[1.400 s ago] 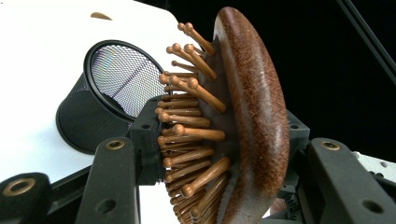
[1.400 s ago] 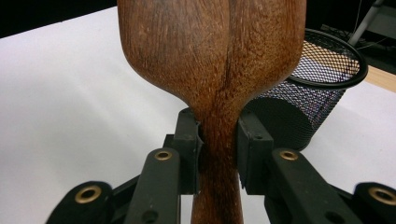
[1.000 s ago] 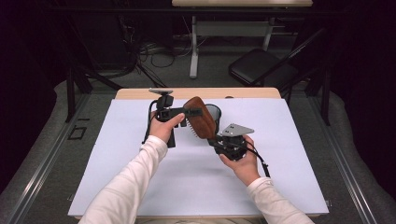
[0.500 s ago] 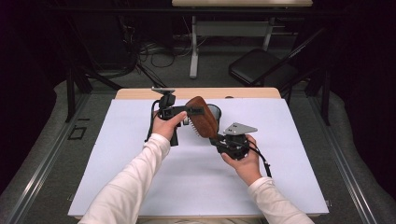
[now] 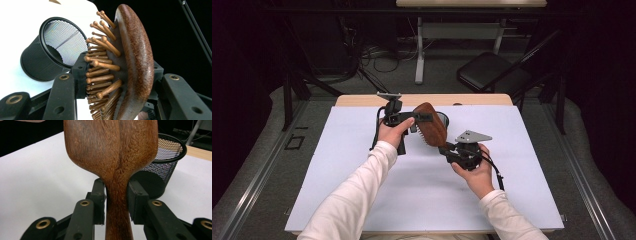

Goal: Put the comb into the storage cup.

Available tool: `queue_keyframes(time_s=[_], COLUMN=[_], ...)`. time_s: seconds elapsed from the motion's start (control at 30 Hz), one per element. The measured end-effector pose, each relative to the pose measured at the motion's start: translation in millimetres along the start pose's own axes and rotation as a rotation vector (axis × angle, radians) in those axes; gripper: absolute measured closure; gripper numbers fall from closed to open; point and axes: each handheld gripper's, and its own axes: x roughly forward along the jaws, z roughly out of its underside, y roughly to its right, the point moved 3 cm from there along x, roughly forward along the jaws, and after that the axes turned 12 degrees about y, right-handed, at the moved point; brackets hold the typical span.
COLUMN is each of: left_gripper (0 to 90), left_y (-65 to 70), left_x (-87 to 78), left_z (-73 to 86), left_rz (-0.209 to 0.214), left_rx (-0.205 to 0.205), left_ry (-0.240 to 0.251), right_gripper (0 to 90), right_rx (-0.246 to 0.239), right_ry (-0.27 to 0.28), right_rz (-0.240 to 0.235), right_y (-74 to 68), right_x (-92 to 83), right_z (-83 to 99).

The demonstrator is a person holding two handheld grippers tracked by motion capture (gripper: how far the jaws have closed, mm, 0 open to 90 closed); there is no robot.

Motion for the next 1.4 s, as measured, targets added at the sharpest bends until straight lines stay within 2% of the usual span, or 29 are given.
queue_keyframes(time_s=[0.2, 0.4, 0.57, 0.83, 1.03, 1.27, 1.4], left_gripper=[51.1, 51.0, 51.0, 51.1, 51.1, 51.1, 51.1], left_y=[0.4, -0.7, 1.8, 1.3, 0.3, 1.4, 2.8], left_x=[3.1, 3.6, 3.3, 1.3, 0.7, -1.8, -3.0], left_z=[0.1, -0.8, -0.6, -2.9, -4.3, -4.1, -4.7], left_rz=[0.002, 0.006, -0.008, -0.021, -0.024, -0.022, -0.026], left_rx=[-0.005, 0.001, 0.030, 0.060, 0.060, 0.062, 0.071], left_ry=[0.008, 0.016, 0.040, 0.082, 0.100, 0.111, 0.134], right_gripper=[65.5, 61.9, 58.2, 51.3, 50.2, 45.8, 45.5], right_rx=[0.010, 0.032, 0.034, 0.008, 0.006, -0.017, -0.025], right_ry=[0.005, 0.017, 0.024, 0.042, 0.042, 0.045, 0.043], right_rz=[0.006, -0.008, -0.006, 0.005, 0.007, 0.011, 0.021], right_y=[3.0, 4.7, 5.3, 6.9, 7.4, 5.9, 6.6], right_x=[-0.9, -0.2, -0.9, -3.8, -5.1, -7.5, -9.3], right_z=[-1.2, -2.1, -2.8, -6.0, -6.3, -7.1, -7.9])
